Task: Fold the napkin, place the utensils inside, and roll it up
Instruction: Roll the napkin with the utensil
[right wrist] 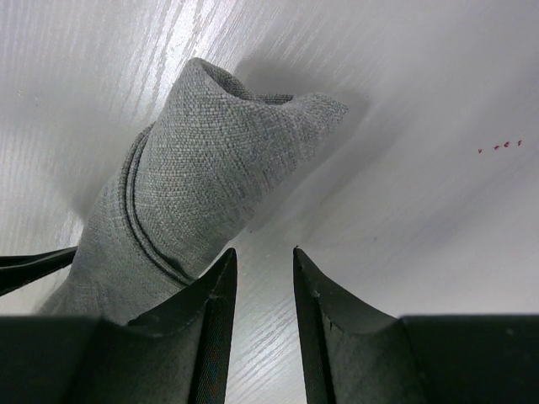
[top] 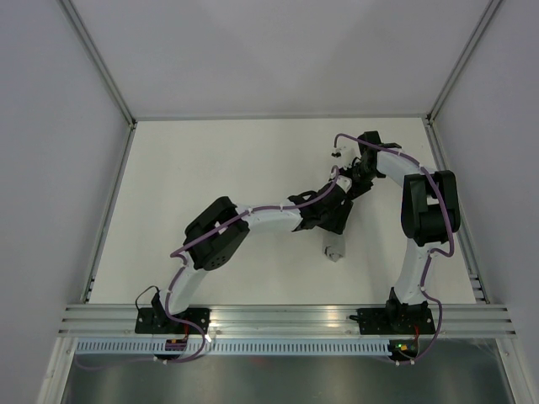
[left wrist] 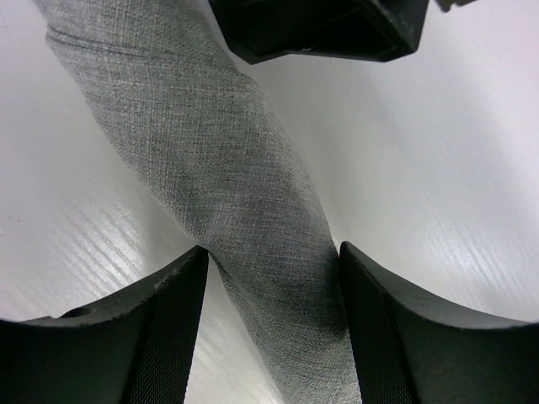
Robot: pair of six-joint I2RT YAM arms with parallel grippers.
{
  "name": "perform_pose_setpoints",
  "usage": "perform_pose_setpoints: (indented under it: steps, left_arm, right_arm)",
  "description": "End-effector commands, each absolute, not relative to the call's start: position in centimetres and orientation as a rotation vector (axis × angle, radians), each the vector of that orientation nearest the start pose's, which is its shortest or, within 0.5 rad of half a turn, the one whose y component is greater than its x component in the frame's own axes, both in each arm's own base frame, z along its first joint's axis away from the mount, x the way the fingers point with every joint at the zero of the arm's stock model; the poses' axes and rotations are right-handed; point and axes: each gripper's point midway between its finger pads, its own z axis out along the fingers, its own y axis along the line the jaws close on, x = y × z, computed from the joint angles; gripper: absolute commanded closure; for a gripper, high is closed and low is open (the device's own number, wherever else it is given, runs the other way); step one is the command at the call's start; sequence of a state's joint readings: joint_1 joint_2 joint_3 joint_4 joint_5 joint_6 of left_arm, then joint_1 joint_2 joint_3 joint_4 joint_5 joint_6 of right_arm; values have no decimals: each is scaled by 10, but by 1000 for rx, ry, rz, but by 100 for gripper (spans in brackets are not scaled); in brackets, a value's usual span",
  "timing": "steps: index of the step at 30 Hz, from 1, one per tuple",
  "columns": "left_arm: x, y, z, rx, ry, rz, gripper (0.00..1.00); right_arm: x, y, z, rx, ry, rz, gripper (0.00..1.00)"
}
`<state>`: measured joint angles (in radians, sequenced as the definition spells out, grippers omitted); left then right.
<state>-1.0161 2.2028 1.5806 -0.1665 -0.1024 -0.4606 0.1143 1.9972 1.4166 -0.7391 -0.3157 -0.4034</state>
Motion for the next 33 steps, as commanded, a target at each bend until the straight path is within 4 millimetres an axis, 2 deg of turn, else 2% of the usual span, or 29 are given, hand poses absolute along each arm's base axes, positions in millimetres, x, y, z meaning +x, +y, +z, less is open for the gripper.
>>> perform_pose_setpoints:
  steps: [1,10,16,17,18,25,33]
  left_arm:
    - [294,-462,42,610,2368,-557,31]
    - [294,-468,53,639,2333,-594,28]
    - [298,-473,73,647,2277,-628,26]
    - [298,-474,75,644,2272,-628,21]
    - [299,-474,76,642,2269,-629,1]
    - [300,-476,89,644,2234,-650,0]
    - [311,-460,101,572,2210,-571,0]
  right_arm:
    - [393,83,25,-744,2711,357,61]
    - [391,82,25,-747,2715,356,61]
    - [392,83,27,-751,2709,357,61]
    - [392,83,27,-751,2710,356,61]
    - [392,83,28,-751,2707,358,61]
    - [392,83,29,-750,2704,355,61]
    - [394,82,36,-744,2683,335,61]
